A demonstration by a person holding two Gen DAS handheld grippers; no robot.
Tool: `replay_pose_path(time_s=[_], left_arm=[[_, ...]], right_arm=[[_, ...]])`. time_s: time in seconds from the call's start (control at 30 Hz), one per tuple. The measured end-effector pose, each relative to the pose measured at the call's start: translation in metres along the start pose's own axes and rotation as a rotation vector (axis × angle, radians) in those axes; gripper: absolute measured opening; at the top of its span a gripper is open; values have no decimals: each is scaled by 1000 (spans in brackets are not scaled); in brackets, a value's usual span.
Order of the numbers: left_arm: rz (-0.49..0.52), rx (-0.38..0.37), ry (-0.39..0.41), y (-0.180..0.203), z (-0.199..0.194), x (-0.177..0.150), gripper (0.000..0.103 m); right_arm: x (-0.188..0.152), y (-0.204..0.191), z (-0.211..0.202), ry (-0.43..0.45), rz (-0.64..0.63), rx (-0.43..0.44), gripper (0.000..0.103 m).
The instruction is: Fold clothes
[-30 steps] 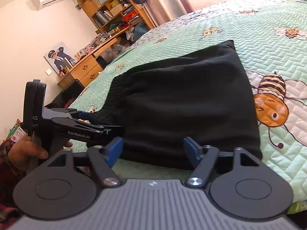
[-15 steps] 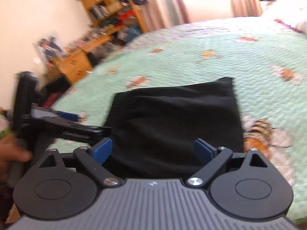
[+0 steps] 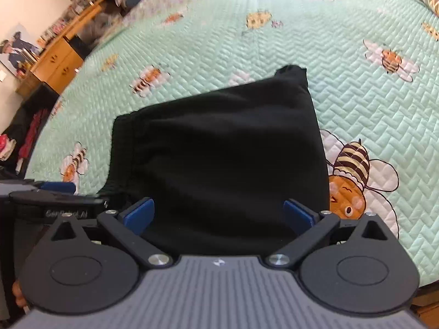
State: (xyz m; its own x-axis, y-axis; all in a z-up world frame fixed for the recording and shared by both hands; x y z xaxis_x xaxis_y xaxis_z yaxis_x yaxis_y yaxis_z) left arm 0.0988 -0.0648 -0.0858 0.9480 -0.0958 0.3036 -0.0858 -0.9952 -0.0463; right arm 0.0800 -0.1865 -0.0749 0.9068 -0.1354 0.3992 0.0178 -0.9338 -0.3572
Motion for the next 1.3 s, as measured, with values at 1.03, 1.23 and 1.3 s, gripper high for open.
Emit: replay_pose_path(time_s=[1.03, 1.23, 1.3], left_arm=[[17, -13, -53, 2, 18, -2, 102], [19, -14, 9, 0, 9, -4, 102], [19, -18, 61, -3, 1, -4, 102]], right_arm=[[4, -14, 12, -86, -72, -44, 100], [2, -14, 8, -44, -78, -33, 100], [3, -9, -1, 20, -56, 8, 100]])
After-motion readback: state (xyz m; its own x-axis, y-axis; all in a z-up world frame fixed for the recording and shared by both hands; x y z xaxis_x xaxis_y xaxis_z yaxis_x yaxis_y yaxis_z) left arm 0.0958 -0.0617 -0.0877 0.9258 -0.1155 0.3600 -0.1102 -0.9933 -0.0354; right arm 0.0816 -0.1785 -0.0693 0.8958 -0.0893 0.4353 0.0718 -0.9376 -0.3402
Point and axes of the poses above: each gripper's, at about its wrist camera, not at the fingertips, and z roughly the way its jaws point, y to its right, x to its top, the point moved 3 cm from there along z, roughly the way its jaws point, and after that the axes turned 3 degrees about z, right-handed, at the moved point
